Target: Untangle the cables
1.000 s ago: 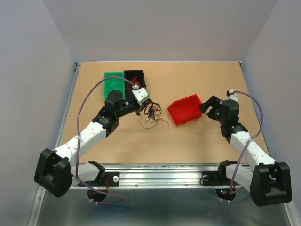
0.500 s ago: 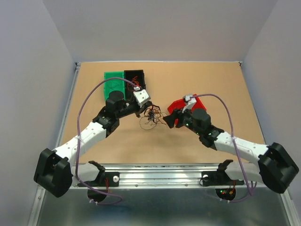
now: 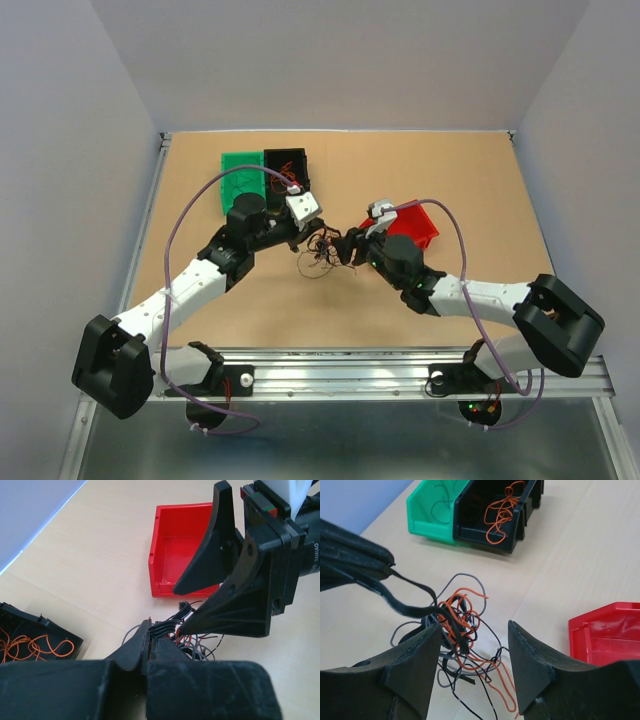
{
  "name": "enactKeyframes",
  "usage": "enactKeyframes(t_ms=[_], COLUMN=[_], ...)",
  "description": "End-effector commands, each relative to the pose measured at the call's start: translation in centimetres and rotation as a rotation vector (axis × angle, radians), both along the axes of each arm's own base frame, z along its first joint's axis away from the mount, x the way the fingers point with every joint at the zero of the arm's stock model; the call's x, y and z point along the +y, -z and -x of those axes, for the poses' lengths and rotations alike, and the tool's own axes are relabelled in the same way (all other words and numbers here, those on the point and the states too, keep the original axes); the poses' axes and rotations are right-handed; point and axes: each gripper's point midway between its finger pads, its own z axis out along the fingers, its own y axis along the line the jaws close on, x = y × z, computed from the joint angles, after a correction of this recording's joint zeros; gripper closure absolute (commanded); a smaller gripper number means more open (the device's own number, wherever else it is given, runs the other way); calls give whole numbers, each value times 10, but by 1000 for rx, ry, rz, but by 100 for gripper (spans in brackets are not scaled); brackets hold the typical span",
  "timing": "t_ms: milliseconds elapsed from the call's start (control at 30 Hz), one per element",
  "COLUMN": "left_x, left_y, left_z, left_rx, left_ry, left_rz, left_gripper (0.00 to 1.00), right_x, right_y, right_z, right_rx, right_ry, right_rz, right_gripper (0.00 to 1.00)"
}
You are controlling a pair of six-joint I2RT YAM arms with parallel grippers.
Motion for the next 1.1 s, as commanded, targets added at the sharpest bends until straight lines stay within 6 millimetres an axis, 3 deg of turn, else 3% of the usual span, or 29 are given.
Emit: enactKeyframes(t_ms=[0,333,500,567,600,700,800,900,933,1067], left_x=[-8,-14,-17,-16,-14,-8,5,17,21,31], left_y=[-37,-42,-53,-58,-63,-77,-124,-160,-181,-213], left_z=[-1,14,28,30,30,25,18,22,26,29], left_rx=[-81,-56,-41,-50,-60,-84,-141,-183,-215,-242], left_ry=[31,108,170,167,160,101,-9,-64,-69,-108], left_rz=[48,58,79,87,95,115,183,237,264,294], left_gripper=[100,100,100,100,100,100,100,100,100,100], right_x=[2,13,28,32,38,50,60,66,68,72], right_y=[-62,-66,-34,-23,-8,5,23,36,39,49], right_z=[-17,-35,-42,-40,-39,-37,-31,-29,-27,-26], right_rx=[-140,-180,-128,-114,-95,-81,-61,-39,-34,-25], right_ry=[74,105,89,77,59,41,34,24,19,9], right_rz=[-116,-136,-123,-133,-119,-111,-80,-68,-67,-50], right_gripper=[39,43,44,44,44,45,45,47,48,50])
